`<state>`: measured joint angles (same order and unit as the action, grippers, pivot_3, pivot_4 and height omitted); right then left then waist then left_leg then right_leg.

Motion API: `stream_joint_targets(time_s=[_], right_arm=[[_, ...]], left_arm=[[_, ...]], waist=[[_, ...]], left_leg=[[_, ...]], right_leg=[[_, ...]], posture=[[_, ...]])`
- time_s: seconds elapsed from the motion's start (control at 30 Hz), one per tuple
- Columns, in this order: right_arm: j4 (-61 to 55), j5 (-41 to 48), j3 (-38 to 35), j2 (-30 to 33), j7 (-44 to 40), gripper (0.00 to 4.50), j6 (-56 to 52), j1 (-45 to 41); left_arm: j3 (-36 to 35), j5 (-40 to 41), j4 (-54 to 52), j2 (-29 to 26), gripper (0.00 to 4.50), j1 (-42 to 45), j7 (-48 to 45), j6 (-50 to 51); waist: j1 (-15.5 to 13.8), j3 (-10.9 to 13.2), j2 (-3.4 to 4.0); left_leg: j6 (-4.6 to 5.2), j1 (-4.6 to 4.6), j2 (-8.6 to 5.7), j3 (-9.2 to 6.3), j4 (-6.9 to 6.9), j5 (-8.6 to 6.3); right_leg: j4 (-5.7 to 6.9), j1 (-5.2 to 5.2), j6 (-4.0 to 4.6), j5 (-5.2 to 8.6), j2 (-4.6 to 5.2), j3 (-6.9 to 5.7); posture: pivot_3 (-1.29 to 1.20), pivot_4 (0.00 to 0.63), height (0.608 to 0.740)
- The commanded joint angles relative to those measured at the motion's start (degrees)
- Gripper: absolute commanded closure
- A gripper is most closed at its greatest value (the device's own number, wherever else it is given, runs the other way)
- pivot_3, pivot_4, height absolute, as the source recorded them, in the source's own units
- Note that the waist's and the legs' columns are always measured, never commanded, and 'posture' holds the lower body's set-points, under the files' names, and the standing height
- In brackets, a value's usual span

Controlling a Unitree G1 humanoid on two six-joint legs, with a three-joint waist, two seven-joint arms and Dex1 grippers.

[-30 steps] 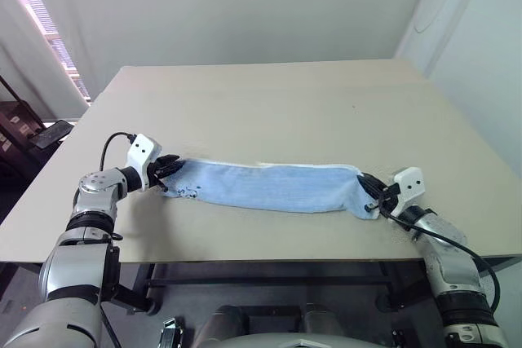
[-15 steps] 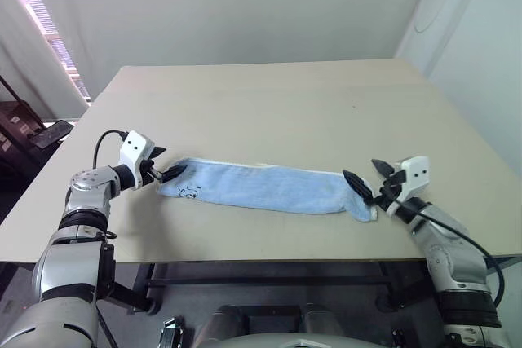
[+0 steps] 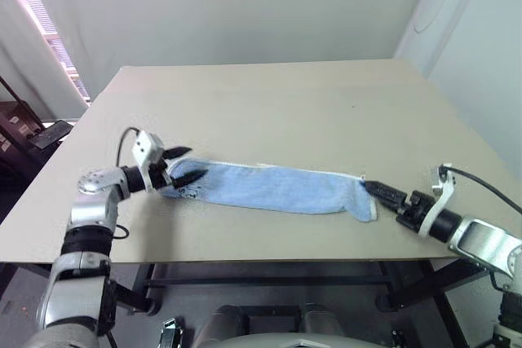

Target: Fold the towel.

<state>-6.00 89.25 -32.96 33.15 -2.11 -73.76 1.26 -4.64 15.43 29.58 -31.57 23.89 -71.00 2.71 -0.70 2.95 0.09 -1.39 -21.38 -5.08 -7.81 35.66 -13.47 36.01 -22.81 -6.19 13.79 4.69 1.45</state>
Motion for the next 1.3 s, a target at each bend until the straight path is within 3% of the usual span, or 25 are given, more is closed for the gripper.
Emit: stream_joint_targets(time_s=[0.03, 0.2, 0.33, 0.5, 1.03, 1.13, 1.3], right_arm=[[-1.03, 12.84, -0.35, 2.92, 5.14, 0.1, 1.93, 3.23], [-4.21, 23.48, 2.04, 5.62, 6.86, 0.1, 6.36, 10.2], [-7.25, 23.75, 5.38, 4.76, 6.39, 0.1, 8.35, 13.67], [-5.12, 22.22, 9.98, 3.81, 12.32, 0.1, 14.25, 12.63], [0.03, 19.34, 12.27, 1.83, 20.43, 0.1, 22.62, 8.96], [-0.29, 17.86, 13.04, 0.81, 22.34, 0.7, 23.36, 8.21], [-0.85, 16.64, 13.51, -0.43, 24.32, 2.52, 24.26, 7.4]], left_arm=[[0.97, 1.49, -6.55, -1.29, 0.0, -1.52, -1.19, 2.56], [2.6, -0.11, -6.57, -0.77, 0.0, -2.42, -0.66, 1.63], [4.12, -0.82, -5.33, 0.71, 0.0, -1.62, 0.2, 0.75], [5.38, -1.25, -4.67, 1.79, 0.0, -0.69, 0.76, 0.02], [6.08, -1.77, -4.16, 2.01, 0.0, -0.27, 1.66, -0.66], [6.11, -1.92, -4.23, 1.94, 0.0, -0.46, 1.73, -0.71], [6.14, -2.41, -4.35, 1.89, 0.0, -0.6, 2.02, -0.83]], waist=[[-0.02, 0.01, 0.02], [0.02, 0.03, 0.03], [0.14, 0.02, 0.1], [-0.01, 0.02, 0.09], [-0.07, 0.02, 0.07], [0.11, 0.02, 0.07], [0.28, 0.02, 0.08]], left_leg=[[0.0, 0.01, 0.0, 0.0, 0.04, 0.0], [0.01, 0.01, 0.07, -0.01, 0.23, -0.04], [-0.09, -0.03, 0.31, -0.01, 0.2, -0.16], [0.14, -0.11, 0.29, 0.14, 0.18, -0.25], [0.3, -0.05, 0.3, 0.19, 0.27, -0.38], [0.14, -0.07, 0.38, 0.21, 0.34, -0.48], [0.12, -0.14, 0.49, 0.26, 0.31, -0.49]], right_leg=[[-0.01, 0.03, -0.01, 0.01, 0.0, 0.0], [-0.1, 0.19, -0.03, 0.04, 0.03, -0.02], [-0.62, 0.36, -0.03, 0.04, -0.08, -0.1], [-0.82, 0.31, -0.08, 0.0, 0.01, -0.05], [-0.88, 0.42, -0.14, -0.04, -0.04, -0.05], [-1.0, 0.48, -0.14, -0.03, -0.04, -0.04], [-1.14, 0.44, -0.13, -0.03, -0.04, -0.05]], posture=[[0.0, 0.0, 0.74], [0.0, 0.0, 0.74], [0.0, 0.0, 0.74], [0.0, 0.0, 0.74], [0.0, 0.0, 0.74], [0.0, 0.0, 0.74], [0.0, 0.0, 0.74]])
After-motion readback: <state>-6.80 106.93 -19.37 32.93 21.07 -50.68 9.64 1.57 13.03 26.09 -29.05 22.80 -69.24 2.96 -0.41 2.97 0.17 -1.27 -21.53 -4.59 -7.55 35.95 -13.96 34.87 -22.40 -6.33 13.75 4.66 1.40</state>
